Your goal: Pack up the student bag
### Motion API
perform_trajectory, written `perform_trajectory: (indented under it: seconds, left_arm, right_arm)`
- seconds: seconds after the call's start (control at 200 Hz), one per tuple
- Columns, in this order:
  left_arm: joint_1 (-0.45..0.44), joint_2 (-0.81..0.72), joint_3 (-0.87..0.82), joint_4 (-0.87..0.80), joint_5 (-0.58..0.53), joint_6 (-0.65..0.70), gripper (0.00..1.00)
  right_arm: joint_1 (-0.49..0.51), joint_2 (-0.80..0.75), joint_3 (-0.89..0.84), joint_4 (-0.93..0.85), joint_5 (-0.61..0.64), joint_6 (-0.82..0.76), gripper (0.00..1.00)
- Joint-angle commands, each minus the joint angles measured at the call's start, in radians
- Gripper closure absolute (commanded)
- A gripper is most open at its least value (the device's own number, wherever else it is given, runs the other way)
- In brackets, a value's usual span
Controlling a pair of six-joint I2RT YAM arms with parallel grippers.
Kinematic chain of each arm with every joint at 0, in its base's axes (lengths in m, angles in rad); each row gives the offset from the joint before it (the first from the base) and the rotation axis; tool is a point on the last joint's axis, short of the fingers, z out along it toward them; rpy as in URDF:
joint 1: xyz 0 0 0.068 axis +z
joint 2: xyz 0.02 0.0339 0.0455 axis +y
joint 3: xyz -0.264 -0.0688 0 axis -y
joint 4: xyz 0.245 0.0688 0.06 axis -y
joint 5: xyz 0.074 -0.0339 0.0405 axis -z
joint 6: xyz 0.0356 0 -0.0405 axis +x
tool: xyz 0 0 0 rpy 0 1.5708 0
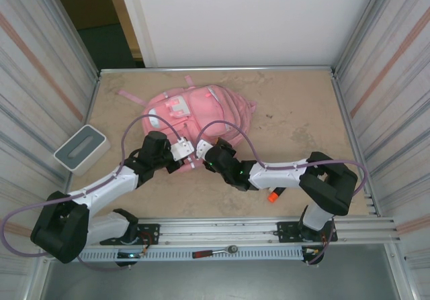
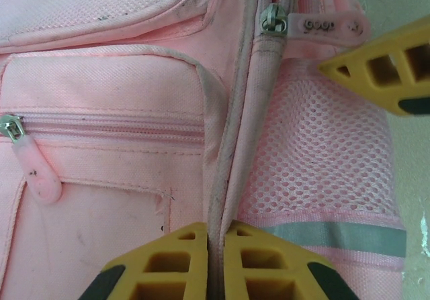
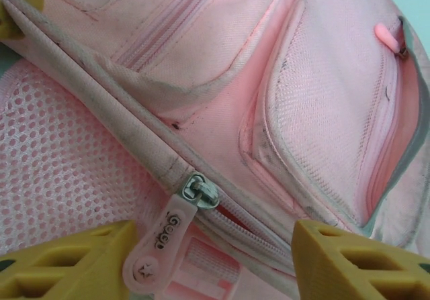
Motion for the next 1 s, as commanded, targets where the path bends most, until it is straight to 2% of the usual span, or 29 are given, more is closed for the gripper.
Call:
perform_trajectory:
  seconds: [0.0, 0.366, 0.711, 0.847, 0.997]
  left_arm:
    - [-0.001, -0.002, 0.033, -0.026, 0.073, -0.025, 1.0]
    - [0.0, 0.004, 0.034, -0.03, 0.064, -0.025, 1.0]
    - [0.0, -0.002, 0.034, -0.035, 0.059, -0.029, 1.0]
    - [0.0, -0.009, 0.033, -0.035, 0.058, -0.028, 1.0]
    - [0.0, -0.01, 0.031, -0.035, 0.058, -0.027, 1.0]
  right_arm:
    - [0.026, -0.006, 0.028, 0.011, -0.002, -0.043, 0.49]
    - [0.028, -0.034, 0.002, -0.004, -0.034, 0.008, 0.81]
    - [0.012, -0.077, -0.025, -0.019, -0.062, 0.087, 0.95]
    - [-0.023, -0.128, -0.044, -0.043, -0.125, 0.149, 1.0]
    - [-0.075, -0.186, -0.063, -0.082, -0.248, 0.237, 1.0]
